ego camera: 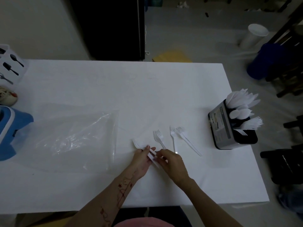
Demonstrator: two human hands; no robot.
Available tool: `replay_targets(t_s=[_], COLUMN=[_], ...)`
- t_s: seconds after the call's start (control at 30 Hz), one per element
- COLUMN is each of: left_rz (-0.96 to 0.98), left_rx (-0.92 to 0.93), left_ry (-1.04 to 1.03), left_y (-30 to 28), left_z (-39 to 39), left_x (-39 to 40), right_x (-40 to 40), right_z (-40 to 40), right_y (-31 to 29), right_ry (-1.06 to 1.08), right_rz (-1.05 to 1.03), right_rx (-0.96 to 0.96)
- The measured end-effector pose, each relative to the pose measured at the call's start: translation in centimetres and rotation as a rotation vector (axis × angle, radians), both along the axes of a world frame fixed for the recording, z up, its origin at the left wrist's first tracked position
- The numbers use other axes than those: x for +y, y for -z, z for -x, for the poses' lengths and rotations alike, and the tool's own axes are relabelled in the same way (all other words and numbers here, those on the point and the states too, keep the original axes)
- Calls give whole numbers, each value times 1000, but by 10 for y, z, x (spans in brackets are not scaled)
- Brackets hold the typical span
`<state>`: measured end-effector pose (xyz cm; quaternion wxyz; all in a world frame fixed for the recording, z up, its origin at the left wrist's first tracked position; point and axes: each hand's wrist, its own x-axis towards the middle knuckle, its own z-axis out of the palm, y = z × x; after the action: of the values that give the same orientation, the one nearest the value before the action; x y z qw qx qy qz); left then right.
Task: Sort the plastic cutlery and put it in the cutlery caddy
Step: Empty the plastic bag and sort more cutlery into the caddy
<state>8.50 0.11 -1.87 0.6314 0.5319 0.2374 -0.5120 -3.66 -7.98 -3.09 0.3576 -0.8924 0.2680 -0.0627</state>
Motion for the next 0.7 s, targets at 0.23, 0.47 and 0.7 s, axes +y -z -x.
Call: replay_targets(t_s=[0.23, 0.47, 0.7], left_rz=[-109, -99, -11], left_rx=[-45, -79, -171], left_ry=[-45, -33, 36], left_y=[-2, 0, 0], left_z=[2, 3, 6], left_x=[4, 4, 1], right_x=[-13, -14, 4], right_z=[5, 5, 6], right_y=[5, 3, 8], right_ry=[384, 366, 98], right_rz=[109, 31, 28], right_rx=[318, 198, -34])
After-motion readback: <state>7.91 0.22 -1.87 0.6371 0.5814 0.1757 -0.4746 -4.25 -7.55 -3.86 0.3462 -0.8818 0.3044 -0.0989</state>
